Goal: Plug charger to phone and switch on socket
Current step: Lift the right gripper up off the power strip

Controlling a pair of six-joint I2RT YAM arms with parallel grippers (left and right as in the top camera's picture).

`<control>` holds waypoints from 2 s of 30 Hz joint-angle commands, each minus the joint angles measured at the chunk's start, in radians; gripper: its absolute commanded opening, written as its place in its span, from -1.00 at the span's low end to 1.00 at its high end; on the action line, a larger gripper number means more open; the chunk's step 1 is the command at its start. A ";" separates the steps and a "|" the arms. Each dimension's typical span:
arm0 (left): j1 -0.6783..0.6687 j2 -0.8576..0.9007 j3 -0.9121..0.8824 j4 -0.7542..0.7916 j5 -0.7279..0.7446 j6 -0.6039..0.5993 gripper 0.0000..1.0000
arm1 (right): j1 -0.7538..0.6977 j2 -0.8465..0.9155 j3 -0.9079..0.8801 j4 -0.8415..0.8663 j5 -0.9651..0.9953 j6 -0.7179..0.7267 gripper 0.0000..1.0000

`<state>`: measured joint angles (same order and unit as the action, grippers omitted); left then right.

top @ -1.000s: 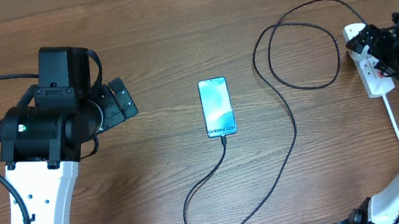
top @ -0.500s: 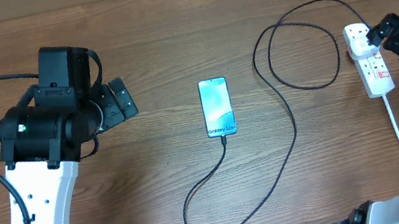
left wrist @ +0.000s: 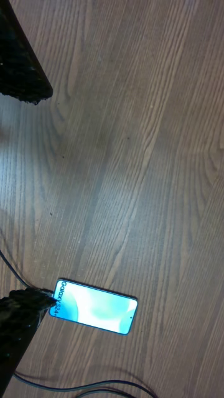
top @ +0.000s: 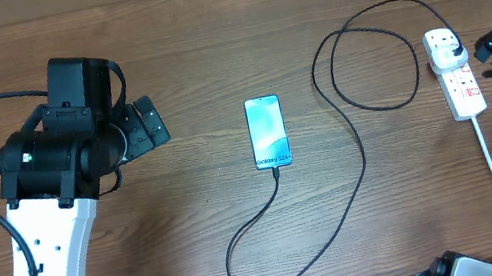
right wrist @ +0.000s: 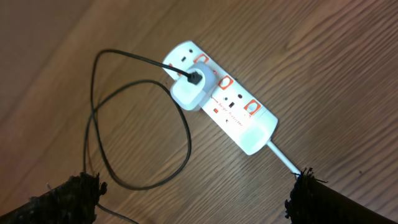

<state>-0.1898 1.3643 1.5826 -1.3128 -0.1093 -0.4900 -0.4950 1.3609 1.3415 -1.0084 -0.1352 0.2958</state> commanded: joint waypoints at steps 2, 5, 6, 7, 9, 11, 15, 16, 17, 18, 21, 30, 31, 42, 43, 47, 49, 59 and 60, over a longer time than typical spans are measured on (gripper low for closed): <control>-0.007 0.007 -0.001 0.001 -0.013 0.019 1.00 | 0.007 -0.085 0.002 0.003 0.037 0.016 1.00; -0.007 0.007 -0.001 0.001 -0.013 0.019 0.99 | 0.007 -0.107 0.002 0.003 0.037 0.016 1.00; -0.007 0.007 -0.001 0.001 -0.013 0.019 0.99 | 0.007 -0.109 0.002 0.003 0.037 0.016 1.00; -0.007 0.007 -0.001 0.001 -0.013 0.019 1.00 | 0.007 -0.109 0.002 0.004 0.037 0.016 1.00; -0.007 0.007 -0.001 0.001 -0.013 0.019 0.99 | 0.007 -0.105 0.002 0.004 0.037 0.016 1.00; -0.007 0.007 -0.001 0.001 -0.013 0.019 1.00 | 0.007 -0.102 0.002 0.004 0.037 0.016 1.00; -0.007 0.007 -0.001 0.001 -0.013 0.019 0.99 | 0.007 -0.102 0.002 0.004 0.037 0.016 1.00; -0.007 0.007 -0.001 0.001 -0.013 0.019 1.00 | 0.007 -0.102 0.002 0.003 0.037 0.016 1.00; -0.007 0.007 -0.001 0.001 -0.013 0.019 1.00 | 0.007 -0.102 0.002 0.003 0.037 0.016 1.00; -0.007 0.007 -0.001 0.001 -0.013 0.019 0.99 | 0.007 -0.102 0.002 0.003 0.037 0.016 1.00; -0.007 0.007 -0.001 0.001 -0.013 0.019 0.99 | 0.007 -0.102 0.002 0.003 0.037 0.015 0.99; -0.007 0.007 -0.001 0.001 -0.013 0.019 1.00 | 0.007 -0.102 0.002 0.004 0.037 0.015 1.00; -0.007 0.007 -0.001 0.001 -0.013 0.019 1.00 | 0.007 -0.102 0.002 0.003 0.037 0.015 0.99; -0.007 0.007 -0.001 0.001 -0.013 0.019 0.99 | 0.006 -0.102 0.002 0.003 0.037 0.015 1.00; -0.007 0.007 -0.001 0.001 -0.013 0.019 0.99 | 0.007 -0.102 0.002 0.003 0.037 0.015 1.00; -0.007 0.007 -0.001 0.001 -0.013 0.019 0.99 | 0.007 -0.102 0.002 0.003 0.037 0.015 0.99; -0.007 0.007 -0.001 0.001 -0.013 0.019 0.99 | 0.007 -0.102 0.002 0.003 0.037 0.015 1.00; -0.007 0.006 -0.002 0.000 -0.048 0.023 0.99 | 0.007 -0.102 0.002 0.003 0.037 0.015 1.00; -0.007 0.003 -0.003 0.000 -0.055 0.023 1.00 | 0.007 -0.102 0.002 0.003 0.037 0.015 1.00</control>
<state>-0.1898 1.3643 1.5826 -1.3132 -0.1223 -0.4896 -0.4946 1.2613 1.3415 -1.0103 -0.1116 0.3099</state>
